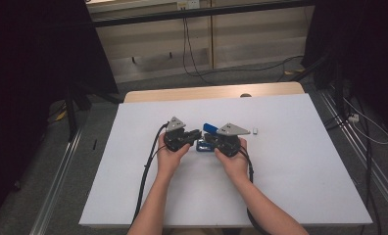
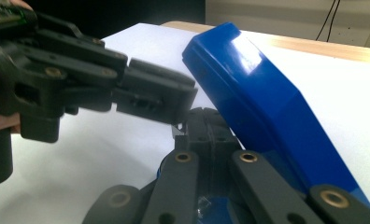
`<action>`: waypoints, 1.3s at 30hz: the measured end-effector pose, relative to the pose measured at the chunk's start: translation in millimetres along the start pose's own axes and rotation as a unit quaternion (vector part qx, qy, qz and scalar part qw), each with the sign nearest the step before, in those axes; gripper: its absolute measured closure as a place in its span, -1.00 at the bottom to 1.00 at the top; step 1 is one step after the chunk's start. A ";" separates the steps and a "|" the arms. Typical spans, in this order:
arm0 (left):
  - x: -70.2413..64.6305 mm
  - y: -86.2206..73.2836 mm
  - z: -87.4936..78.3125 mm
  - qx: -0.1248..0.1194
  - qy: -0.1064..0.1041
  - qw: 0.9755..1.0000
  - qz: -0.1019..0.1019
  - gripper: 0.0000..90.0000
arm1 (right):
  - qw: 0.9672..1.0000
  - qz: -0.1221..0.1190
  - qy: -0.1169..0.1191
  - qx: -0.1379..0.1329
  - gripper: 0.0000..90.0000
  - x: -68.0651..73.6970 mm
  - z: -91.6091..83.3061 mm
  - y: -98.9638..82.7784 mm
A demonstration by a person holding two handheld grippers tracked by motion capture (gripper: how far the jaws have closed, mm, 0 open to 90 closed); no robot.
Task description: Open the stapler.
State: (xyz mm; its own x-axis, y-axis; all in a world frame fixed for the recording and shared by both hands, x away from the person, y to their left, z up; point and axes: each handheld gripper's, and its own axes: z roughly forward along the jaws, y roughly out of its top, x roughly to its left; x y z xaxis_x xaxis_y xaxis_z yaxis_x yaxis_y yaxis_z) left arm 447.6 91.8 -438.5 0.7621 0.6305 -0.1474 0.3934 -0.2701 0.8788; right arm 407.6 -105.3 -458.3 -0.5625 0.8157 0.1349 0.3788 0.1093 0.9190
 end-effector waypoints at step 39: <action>-1.5 -14.0 14.0 0.029 0.000 1.000 0.002 0.88 | 0.998 -0.018 -0.066 0.000 1.00 0.8 -9.8 11.4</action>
State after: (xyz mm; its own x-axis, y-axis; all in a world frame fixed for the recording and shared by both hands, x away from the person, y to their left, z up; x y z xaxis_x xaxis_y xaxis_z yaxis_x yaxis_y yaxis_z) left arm 448.2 84.4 -457.0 0.7638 0.6292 -0.1439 0.4195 -0.3145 0.8515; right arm 404.2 -108.9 -444.1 -0.4738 0.8791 0.0514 0.3608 0.1405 0.9220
